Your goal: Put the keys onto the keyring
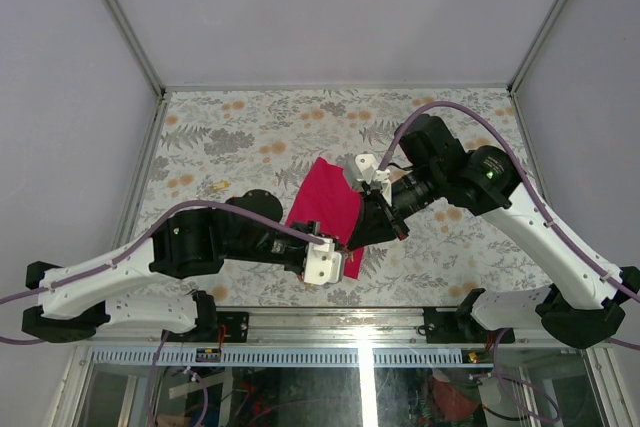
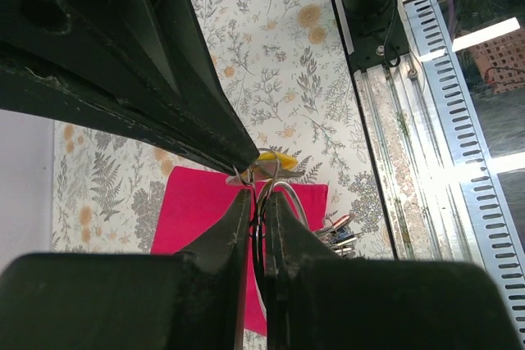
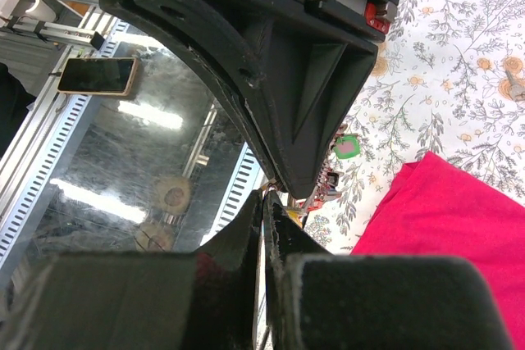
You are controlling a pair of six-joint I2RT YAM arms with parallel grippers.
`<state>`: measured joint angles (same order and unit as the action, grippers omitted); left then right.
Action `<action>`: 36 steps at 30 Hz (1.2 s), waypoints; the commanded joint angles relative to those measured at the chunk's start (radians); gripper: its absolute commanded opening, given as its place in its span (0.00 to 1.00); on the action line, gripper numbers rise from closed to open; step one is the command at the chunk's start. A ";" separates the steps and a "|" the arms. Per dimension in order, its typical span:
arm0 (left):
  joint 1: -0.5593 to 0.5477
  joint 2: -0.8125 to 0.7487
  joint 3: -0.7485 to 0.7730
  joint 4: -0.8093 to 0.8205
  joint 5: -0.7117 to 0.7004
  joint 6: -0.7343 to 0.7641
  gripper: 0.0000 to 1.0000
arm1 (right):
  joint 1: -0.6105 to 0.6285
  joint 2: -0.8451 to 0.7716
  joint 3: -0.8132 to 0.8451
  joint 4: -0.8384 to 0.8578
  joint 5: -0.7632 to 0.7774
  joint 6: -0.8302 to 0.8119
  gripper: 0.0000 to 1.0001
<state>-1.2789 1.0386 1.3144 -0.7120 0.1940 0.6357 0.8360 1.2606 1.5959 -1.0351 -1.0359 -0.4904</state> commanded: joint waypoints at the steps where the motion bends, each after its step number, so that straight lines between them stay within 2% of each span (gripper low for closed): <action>1: 0.068 -0.015 0.055 0.089 -0.111 0.011 0.00 | 0.041 -0.017 0.030 -0.162 -0.155 0.031 0.00; 21: 0.143 -0.025 0.053 0.097 -0.036 0.010 0.00 | 0.041 -0.016 0.021 -0.182 -0.146 0.015 0.00; 31: 0.143 -0.035 0.030 0.113 -0.062 0.000 0.00 | 0.040 -0.148 -0.090 0.132 0.080 0.186 0.01; 36: 0.143 -0.034 0.028 0.111 -0.078 -0.004 0.00 | 0.041 -0.176 -0.097 0.204 0.120 0.208 0.09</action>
<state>-1.1648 1.0302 1.3254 -0.6807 0.2447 0.6315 0.8501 1.1343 1.5013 -0.8501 -0.8906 -0.3622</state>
